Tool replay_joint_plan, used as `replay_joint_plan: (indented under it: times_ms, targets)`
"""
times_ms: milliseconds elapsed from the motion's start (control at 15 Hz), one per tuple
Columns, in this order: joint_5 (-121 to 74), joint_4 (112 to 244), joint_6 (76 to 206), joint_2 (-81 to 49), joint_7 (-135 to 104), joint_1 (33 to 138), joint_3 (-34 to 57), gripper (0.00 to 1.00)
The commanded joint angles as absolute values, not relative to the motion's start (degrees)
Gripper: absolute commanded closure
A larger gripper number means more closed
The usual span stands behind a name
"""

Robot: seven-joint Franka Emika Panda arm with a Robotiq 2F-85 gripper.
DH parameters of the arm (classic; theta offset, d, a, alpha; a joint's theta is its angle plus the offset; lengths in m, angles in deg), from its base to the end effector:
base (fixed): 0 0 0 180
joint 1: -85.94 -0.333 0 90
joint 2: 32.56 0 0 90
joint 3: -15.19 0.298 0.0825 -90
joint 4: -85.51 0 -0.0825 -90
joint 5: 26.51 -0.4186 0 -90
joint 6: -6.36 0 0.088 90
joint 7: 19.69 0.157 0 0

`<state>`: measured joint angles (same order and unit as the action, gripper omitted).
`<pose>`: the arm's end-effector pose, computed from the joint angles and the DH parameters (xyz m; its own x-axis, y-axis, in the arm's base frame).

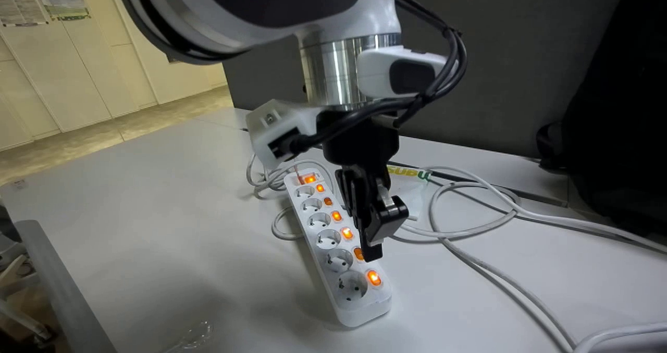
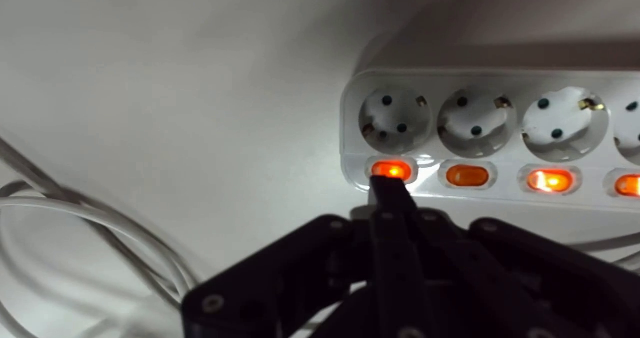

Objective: Turn on the second switch from the right of the adapter

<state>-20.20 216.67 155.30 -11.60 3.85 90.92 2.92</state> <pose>0.5061 -0.1692 0.0935 0.8229 -0.5681 -0.0016 -0.5624 -0.8150 0.1398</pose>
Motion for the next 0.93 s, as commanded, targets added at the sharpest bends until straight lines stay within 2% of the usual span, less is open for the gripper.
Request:
replay_joint_plan:
  times_ms: [0,867]
  targets:
    - [-22.5,215.3,155.1,-9.9,5.7,89.8,2.2,1.0]
    - [-26.9,213.6,155.3,-8.7,3.9,88.5,2.5,0.99]
